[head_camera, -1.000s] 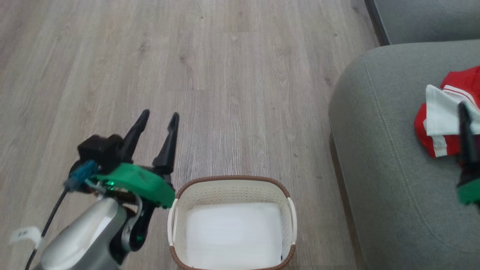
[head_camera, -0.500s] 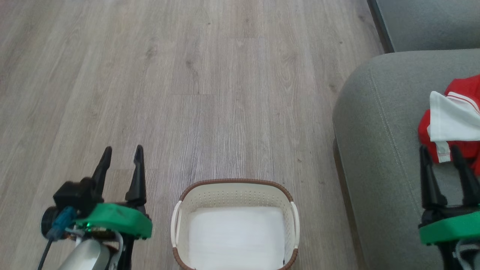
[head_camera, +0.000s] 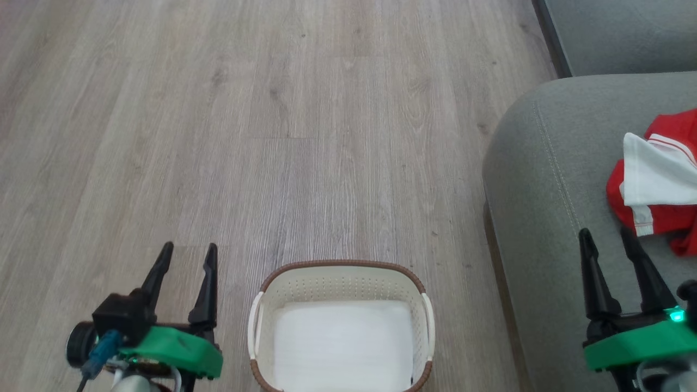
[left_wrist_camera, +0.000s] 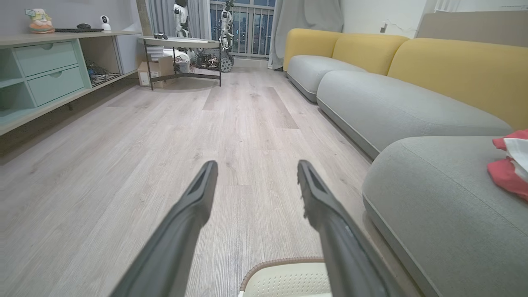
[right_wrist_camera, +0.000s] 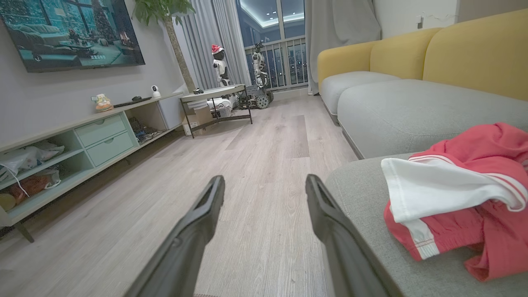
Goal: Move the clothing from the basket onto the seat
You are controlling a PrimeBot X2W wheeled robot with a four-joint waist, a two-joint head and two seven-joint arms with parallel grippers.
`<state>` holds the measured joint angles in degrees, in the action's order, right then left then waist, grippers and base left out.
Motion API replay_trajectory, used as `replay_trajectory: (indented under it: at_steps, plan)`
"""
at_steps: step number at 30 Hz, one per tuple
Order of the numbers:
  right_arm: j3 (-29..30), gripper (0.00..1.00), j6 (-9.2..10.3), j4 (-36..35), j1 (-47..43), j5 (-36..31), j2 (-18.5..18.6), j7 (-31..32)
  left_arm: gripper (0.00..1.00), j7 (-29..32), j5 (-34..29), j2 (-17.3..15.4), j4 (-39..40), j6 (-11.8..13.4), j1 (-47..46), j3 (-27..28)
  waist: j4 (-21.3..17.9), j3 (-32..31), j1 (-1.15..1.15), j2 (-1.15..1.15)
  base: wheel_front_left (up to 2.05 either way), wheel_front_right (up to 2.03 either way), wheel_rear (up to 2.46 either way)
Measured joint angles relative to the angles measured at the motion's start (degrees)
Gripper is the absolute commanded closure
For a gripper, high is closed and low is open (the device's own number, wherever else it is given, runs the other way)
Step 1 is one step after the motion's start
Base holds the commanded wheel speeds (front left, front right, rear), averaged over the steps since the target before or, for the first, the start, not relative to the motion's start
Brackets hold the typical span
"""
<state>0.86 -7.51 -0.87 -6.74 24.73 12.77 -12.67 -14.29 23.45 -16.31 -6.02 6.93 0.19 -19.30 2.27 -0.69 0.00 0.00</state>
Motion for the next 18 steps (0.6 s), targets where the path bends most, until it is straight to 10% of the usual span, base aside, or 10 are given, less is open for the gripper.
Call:
replay_trajectory:
  at_steps: [18]
  plan:
    - [-1.4,0.00,0.00,1.3,0.1,0.0,0.0,-0.7,0.00,0.0,-6.8,6.6,-2.9,-7.5,0.2,7.2,-0.3,0.5,0.00,0.00,0.00,0.00,0.00]
